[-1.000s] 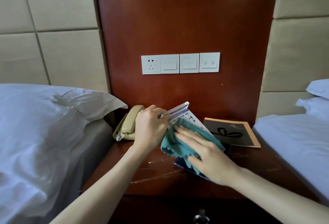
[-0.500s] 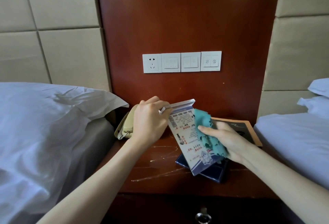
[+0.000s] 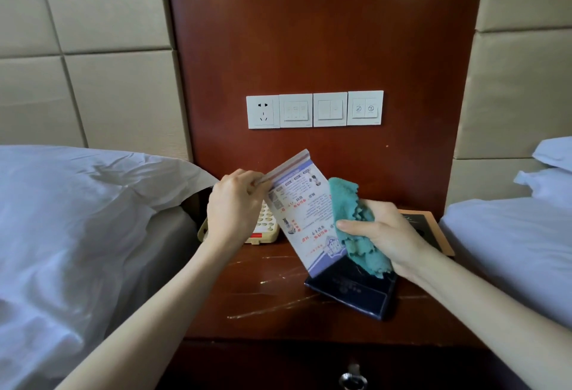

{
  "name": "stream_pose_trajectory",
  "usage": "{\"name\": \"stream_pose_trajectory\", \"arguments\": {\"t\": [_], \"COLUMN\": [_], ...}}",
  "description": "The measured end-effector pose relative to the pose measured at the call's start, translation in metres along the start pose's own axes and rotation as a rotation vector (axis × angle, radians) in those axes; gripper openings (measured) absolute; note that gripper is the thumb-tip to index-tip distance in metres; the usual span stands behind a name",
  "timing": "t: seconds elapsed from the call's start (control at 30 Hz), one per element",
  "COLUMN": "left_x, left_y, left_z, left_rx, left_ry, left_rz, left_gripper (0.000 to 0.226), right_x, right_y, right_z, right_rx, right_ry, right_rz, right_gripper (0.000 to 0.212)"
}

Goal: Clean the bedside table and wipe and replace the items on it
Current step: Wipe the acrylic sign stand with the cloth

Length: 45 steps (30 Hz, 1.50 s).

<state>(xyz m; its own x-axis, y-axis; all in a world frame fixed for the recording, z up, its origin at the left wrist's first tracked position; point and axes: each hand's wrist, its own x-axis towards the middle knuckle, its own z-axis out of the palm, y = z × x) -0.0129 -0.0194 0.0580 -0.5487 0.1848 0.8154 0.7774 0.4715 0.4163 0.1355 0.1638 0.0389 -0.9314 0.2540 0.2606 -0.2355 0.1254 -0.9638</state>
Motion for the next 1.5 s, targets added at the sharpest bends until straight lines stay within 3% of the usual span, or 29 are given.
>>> {"name": "stream_pose_trajectory", "arguments": {"t": [0.1, 0.17, 0.27, 0.37, 0.57, 0.67, 0.73, 0.83, 0.9, 1.0, 1.1, 1.23, 1.4, 1.5], "left_x": [-0.008, -0.012, -0.019, -0.024, -0.025, -0.021, -0.018, -0.014, -0.014, -0.019, -0.030, -0.034, -0.033, -0.031], "left_y": [-0.005, -0.005, -0.002, 0.001, 0.019, 0.026, 0.028, 0.032, 0.034, 0.036, 0.041, 0.044, 0.041, 0.041], "left_z": [0.009, 0.011, 0.012, 0.015, 0.015, 0.011, 0.012, 0.011, 0.009, 0.010, 0.014, 0.013, 0.014, 0.016], "left_rx": [-0.064, -0.373, -0.957, -1.269, -1.441, -1.447, -1.403, -1.393, -1.405, -1.359, -1.348, -1.350, -1.290, -1.265], "left_ry": [-0.245, -0.511, -0.766, -0.699, -0.322, -0.162, -0.067, 0.005, 0.006, -0.068, -0.209, -0.162, -0.129, -0.095], "left_rz": [-0.136, -0.393, -0.730, -0.761, -0.788, -0.799, -0.804, -0.840, -0.822, -0.732, -0.603, -0.576, -0.543, -0.547], "left_gripper": [0.029, 0.038, 0.095, 0.105, 0.103, 0.075, 0.061, 0.083, 0.082, 0.083, 0.080, 0.064, 0.042, 0.046], "right_x": [0.001, 0.001, -0.006, -0.013, -0.020, -0.022, -0.023, -0.026, -0.027, -0.026, -0.020, -0.007, 0.001, -0.001], "right_y": [-0.010, -0.012, -0.014, -0.013, -0.009, -0.005, 0.000, -0.001, -0.003, -0.006, -0.005, -0.006, -0.002, 0.002], "right_z": [0.002, 0.004, 0.008, 0.014, 0.031, 0.035, 0.041, 0.053, 0.061, 0.068, 0.073, 0.069, 0.058, 0.060], "right_rx": [-0.469, -0.775, -1.014, -1.075, -1.115, -1.199, -1.122, -0.707, -0.492, -0.299, -0.146, -0.084, -0.198, -0.214], "right_ry": [0.202, 0.285, 0.276, 0.243, 0.208, 0.240, 0.225, 0.085, -0.038, -0.185, -0.221, -0.181, -0.052, -0.011], "right_rz": [-0.217, -0.374, -0.600, -0.706, -0.746, -0.795, -0.773, -0.562, -0.471, -0.374, -0.322, -0.266, -0.129, -0.081], "right_gripper": [0.004, 0.019, 0.033, 0.022, 0.053, 0.061, 0.064, 0.062, 0.057, 0.047, 0.039, 0.032, 0.030, 0.028]}}
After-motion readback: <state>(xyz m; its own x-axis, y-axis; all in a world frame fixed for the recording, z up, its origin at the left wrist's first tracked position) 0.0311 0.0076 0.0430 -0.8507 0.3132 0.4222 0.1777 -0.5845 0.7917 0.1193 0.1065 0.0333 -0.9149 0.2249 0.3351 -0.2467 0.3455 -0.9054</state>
